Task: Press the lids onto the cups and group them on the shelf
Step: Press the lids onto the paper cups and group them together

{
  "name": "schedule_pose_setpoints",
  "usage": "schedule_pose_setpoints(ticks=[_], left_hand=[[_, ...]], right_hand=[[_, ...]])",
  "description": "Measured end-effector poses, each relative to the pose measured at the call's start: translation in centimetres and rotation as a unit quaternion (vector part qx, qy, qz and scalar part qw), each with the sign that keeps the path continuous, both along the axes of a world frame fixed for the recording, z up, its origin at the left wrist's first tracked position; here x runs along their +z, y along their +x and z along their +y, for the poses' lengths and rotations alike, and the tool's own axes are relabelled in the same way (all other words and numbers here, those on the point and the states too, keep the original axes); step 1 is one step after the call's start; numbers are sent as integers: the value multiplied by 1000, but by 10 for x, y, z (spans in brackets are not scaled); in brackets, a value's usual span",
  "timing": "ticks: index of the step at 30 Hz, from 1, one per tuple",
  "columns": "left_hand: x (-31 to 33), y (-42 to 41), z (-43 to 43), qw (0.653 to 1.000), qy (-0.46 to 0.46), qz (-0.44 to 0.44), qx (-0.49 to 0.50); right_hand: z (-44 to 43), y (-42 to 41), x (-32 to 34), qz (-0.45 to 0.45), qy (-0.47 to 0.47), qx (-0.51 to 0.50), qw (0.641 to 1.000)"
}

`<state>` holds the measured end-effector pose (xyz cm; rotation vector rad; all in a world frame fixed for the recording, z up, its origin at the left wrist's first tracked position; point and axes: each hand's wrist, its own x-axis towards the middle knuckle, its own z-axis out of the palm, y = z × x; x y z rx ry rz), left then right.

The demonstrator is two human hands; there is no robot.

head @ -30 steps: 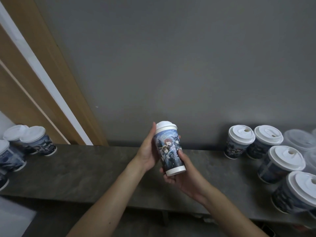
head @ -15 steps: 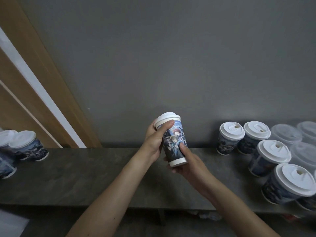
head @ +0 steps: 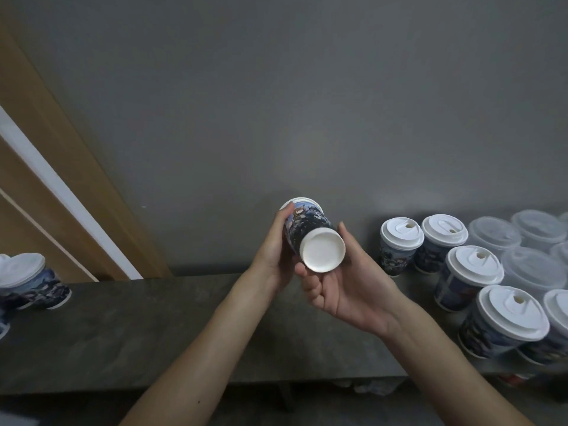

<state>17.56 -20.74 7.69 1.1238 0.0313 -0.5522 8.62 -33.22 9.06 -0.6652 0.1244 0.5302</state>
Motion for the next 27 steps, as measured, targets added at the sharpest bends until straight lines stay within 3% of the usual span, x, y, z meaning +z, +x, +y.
schedule_pose_setpoints(ticks=[5, 8, 11, 15, 20, 24, 27], left_hand=[[-2, 2, -3, 999, -7, 39, -1], [0, 7, -5, 998, 44, 19, 29], [7, 9, -6, 988, 17, -90, 123], [18, 8, -8, 966, -33, -219, 131], [11, -7, -24, 914, 87, -376, 123], [13, -8, -28, 928, 50, -349, 121], [17, -4, -21, 966, -28, -248, 72]], right_hand=[[-6, -1, 6, 2, -9, 30, 1000], [-10, 0, 3, -31, -106, 28, 993], [-12, 2, -6, -61, -217, -28, 974], [-22, 7, -22, -86, -196, -74, 974], [-24, 0, -37, -186, -318, -180, 912], [-27, 0, -39, -234, -331, -197, 892], [-34, -6, -33, -254, -347, -120, 895]])
